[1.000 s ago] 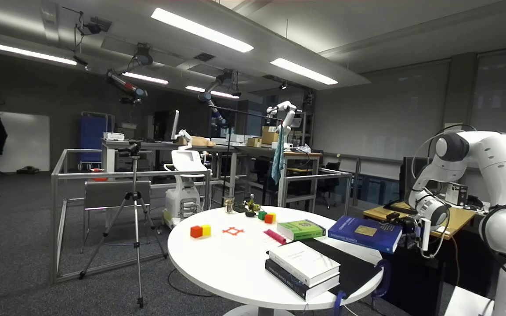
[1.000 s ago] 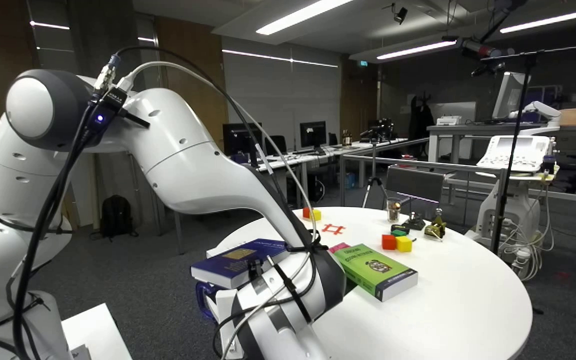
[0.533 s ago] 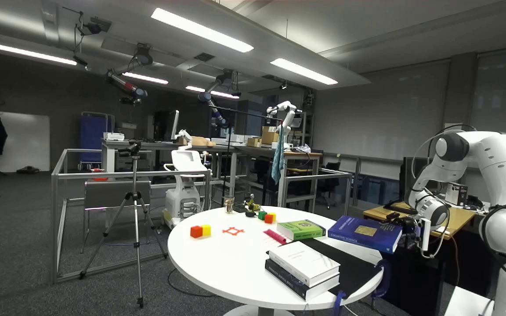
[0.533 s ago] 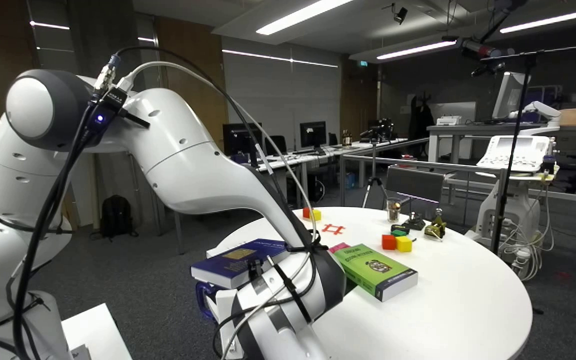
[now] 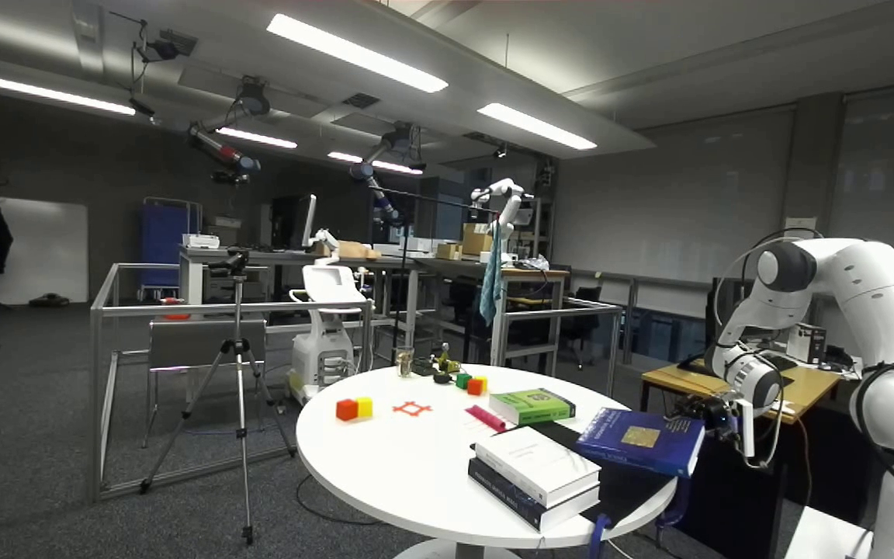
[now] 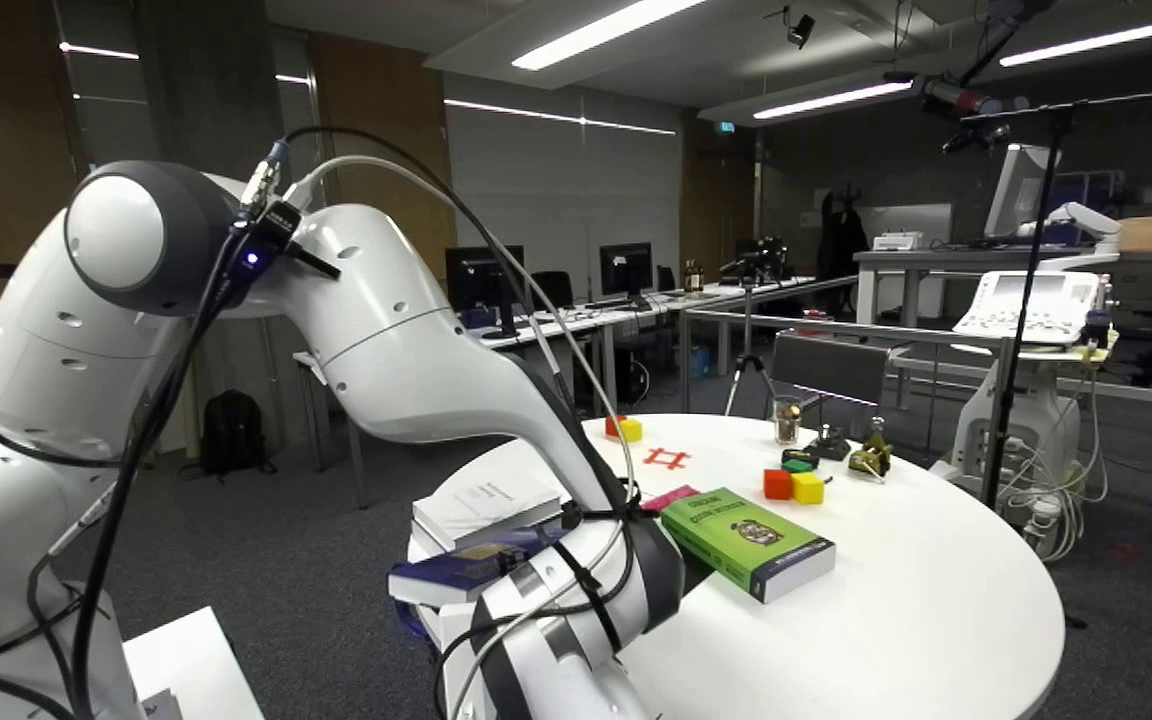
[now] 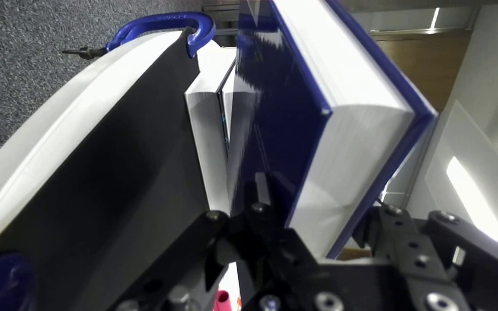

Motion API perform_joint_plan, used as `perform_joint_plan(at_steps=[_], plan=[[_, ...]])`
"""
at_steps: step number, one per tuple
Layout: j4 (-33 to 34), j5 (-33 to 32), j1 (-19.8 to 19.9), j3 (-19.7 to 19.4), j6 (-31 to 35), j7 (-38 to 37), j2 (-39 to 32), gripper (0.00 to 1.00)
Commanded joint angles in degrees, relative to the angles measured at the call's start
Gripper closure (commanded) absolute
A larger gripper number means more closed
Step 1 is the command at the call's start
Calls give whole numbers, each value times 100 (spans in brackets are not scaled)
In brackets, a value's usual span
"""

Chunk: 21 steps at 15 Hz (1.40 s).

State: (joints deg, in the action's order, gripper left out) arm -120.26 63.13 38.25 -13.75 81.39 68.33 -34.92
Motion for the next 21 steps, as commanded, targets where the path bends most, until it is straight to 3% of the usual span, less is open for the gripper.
perform_joint_plan(at_steps=[1, 12, 21], plan=[[-97, 195, -120, -49, -538, -15, 388, 81], [-267, 637, -441, -45, -1050, 83, 993, 81], [-517, 1727, -971, -75, -1009, 241, 961, 81]])
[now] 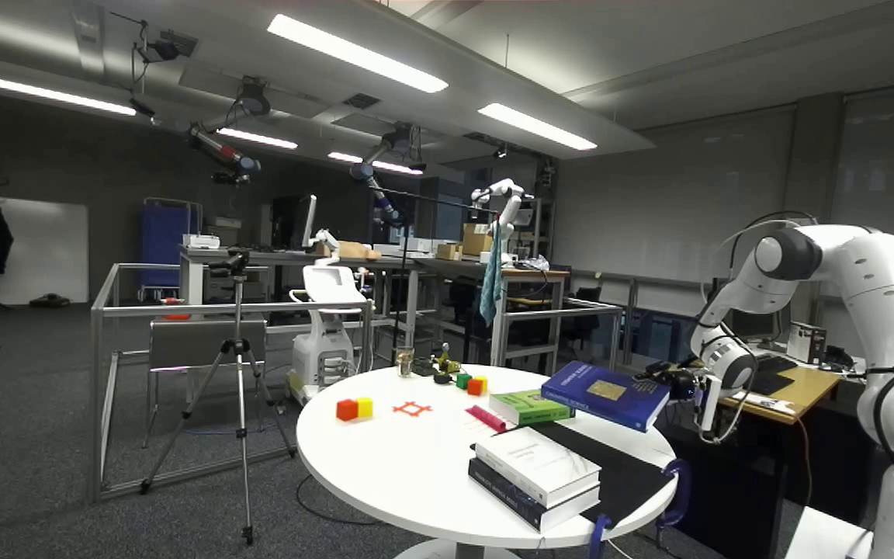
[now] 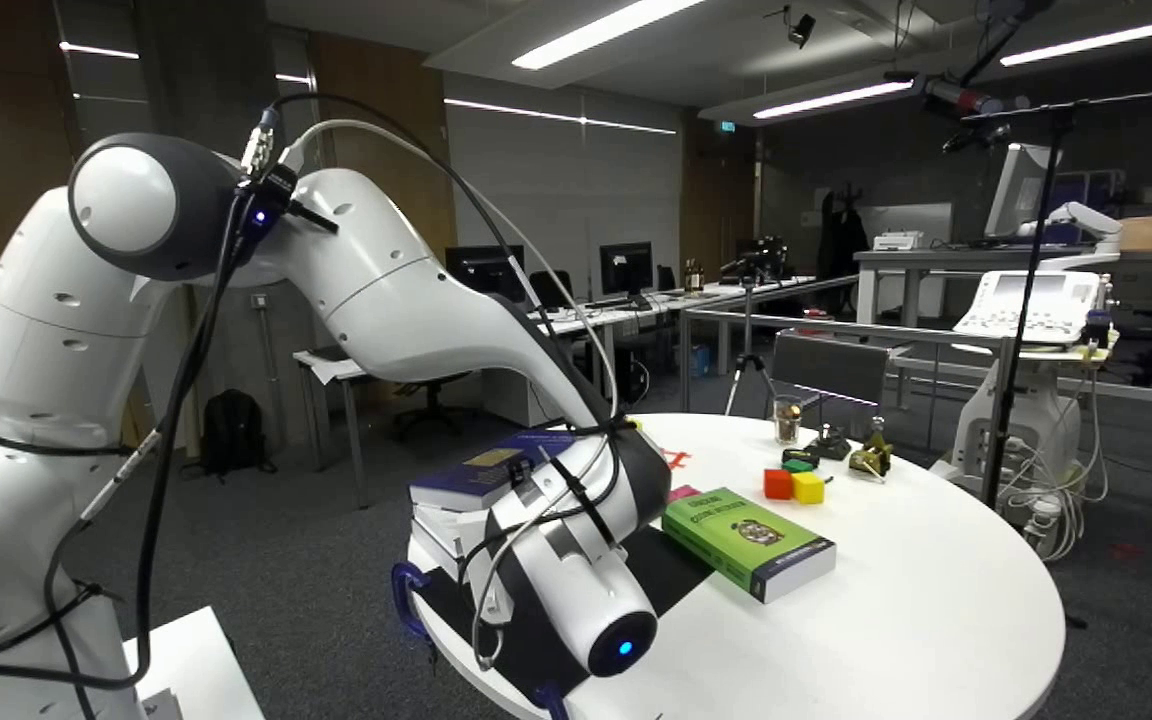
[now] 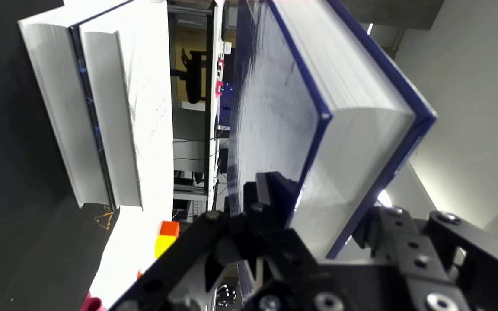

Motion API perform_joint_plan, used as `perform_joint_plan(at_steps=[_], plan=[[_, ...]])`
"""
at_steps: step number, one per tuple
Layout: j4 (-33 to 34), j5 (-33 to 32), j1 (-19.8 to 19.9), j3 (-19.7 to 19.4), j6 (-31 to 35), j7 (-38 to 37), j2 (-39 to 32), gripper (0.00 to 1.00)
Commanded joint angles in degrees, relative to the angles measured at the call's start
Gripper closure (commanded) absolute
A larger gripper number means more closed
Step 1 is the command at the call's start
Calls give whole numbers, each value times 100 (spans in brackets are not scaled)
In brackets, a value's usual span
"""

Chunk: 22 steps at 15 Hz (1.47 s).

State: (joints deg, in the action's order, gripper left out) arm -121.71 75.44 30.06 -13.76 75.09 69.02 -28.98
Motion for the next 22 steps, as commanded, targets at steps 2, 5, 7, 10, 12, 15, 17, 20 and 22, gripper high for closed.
perform_joint_plan(at_steps=[2, 5, 7, 10, 12, 15, 17, 20, 22], plan=[[-470, 629, -280, -75, -347, 250, 360, 81], [-616, 711, -466, -81, -288, 401, 348, 81], [-698, 721, -593, -77, -203, 480, 335, 81], [-773, 717, -768, -72, 45, 537, 321, 81], [-786, 754, -855, -50, 219, 565, 305, 81], [-783, 862, -963, -16, 432, 551, 269, 81], [-799, 1000, -1015, 1, 522, 538, 256, 81], [-854, 1347, -1066, 33, 602, 531, 244, 81], [-901, 1631, -1118, 51, 652, 594, 210, 81]])
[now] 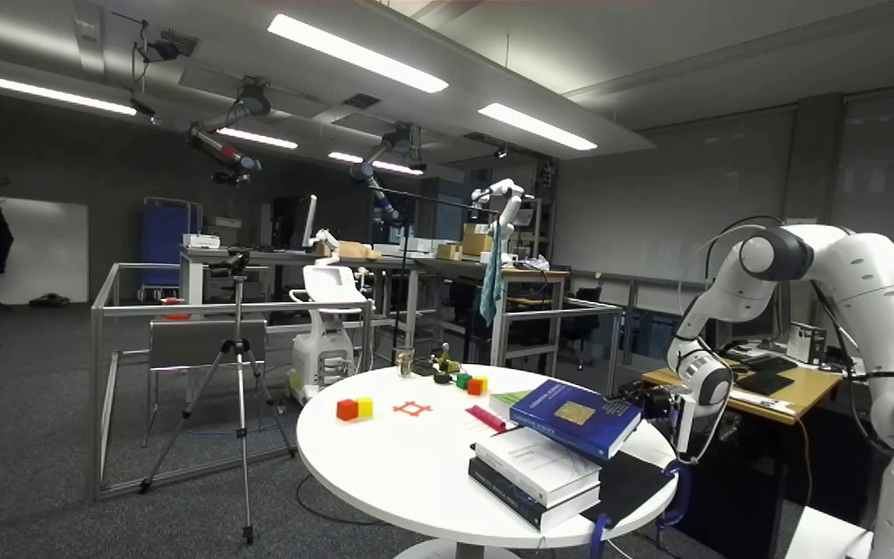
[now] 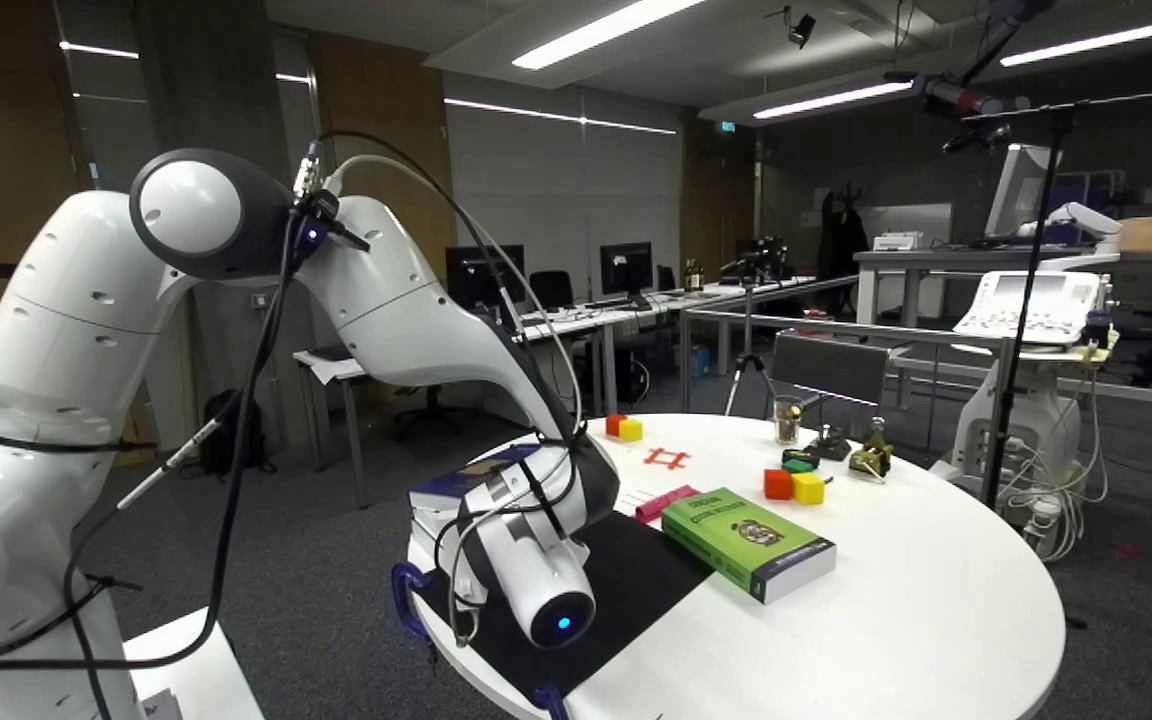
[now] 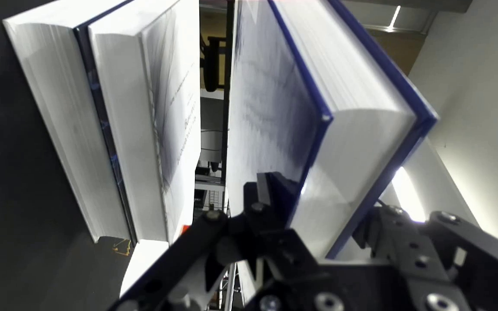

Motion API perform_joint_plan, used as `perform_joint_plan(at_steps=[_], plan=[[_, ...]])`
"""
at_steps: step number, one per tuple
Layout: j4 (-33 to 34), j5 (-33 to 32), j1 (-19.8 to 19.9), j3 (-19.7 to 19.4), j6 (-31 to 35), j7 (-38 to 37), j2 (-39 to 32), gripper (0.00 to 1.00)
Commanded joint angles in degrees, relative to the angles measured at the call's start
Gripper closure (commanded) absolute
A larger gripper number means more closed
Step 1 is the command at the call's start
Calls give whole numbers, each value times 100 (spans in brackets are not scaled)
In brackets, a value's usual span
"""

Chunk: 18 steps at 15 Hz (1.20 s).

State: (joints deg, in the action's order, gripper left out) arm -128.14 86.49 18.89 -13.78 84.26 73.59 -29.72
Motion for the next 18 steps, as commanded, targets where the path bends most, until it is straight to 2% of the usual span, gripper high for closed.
perform_joint_plan(at_steps=[1, 7, 18], plan=[[-281, 630, -33, 52, -248, 133, 272, 81], [-312, 957, -174, 52, -224, 124, 88, 81], [-338, 974, -465, 109, 29, 319, -86, 81]])
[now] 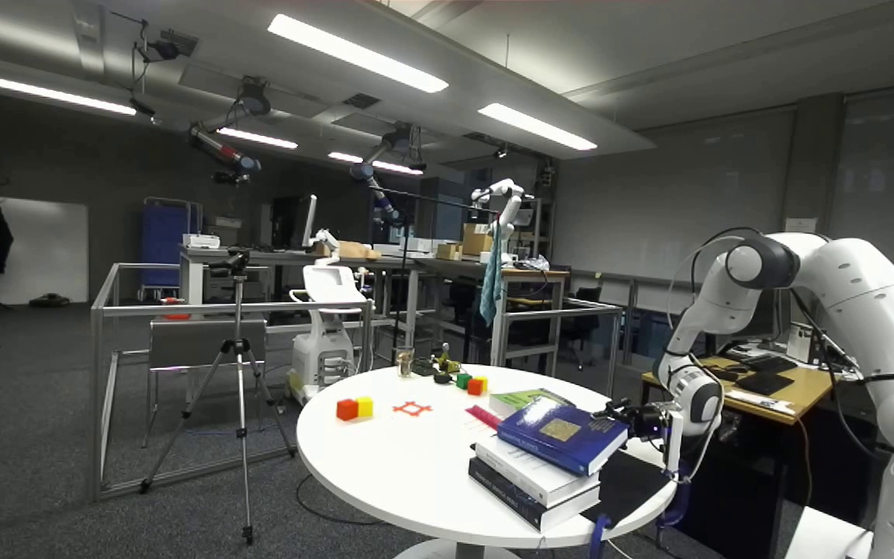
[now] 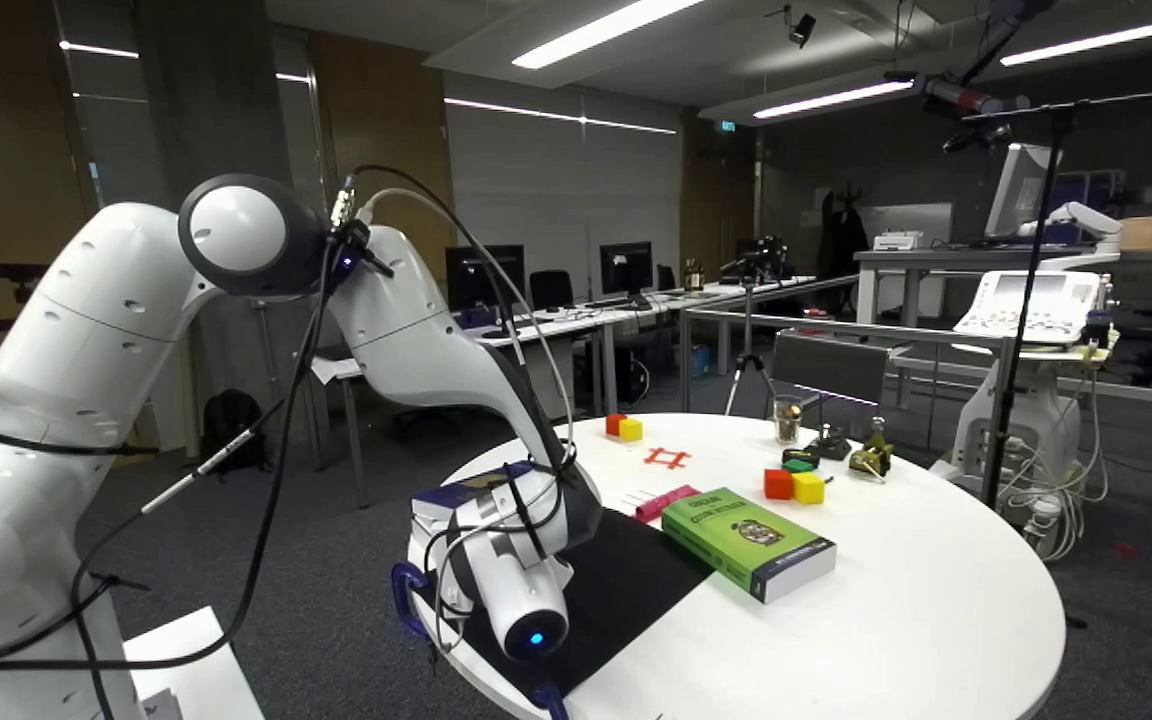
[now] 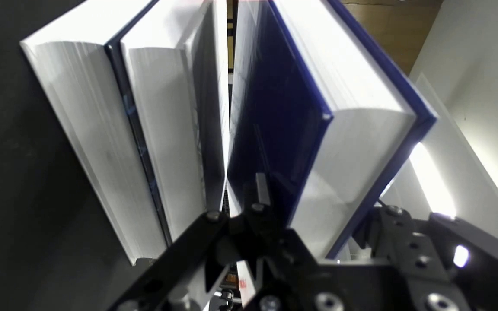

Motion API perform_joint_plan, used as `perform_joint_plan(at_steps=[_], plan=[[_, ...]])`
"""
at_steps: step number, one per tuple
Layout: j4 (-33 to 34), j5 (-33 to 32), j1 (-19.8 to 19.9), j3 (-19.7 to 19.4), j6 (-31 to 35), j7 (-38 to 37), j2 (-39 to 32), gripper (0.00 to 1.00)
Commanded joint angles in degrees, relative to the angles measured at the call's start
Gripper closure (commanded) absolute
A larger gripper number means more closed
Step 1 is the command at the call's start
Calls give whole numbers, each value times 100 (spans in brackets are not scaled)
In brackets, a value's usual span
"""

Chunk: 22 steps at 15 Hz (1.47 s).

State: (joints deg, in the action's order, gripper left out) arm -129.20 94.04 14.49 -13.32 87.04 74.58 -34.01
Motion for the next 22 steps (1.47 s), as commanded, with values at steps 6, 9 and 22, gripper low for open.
perform_joint_plan(at_steps=[6, 9, 22], plan=[[-308, 426, -173, 178, -153, 633, 372, 81], [-357, 655, -249, 236, -109, 813, 360, 81], [-569, 1594, -581, 300, 77, 1161, 347, 81]])
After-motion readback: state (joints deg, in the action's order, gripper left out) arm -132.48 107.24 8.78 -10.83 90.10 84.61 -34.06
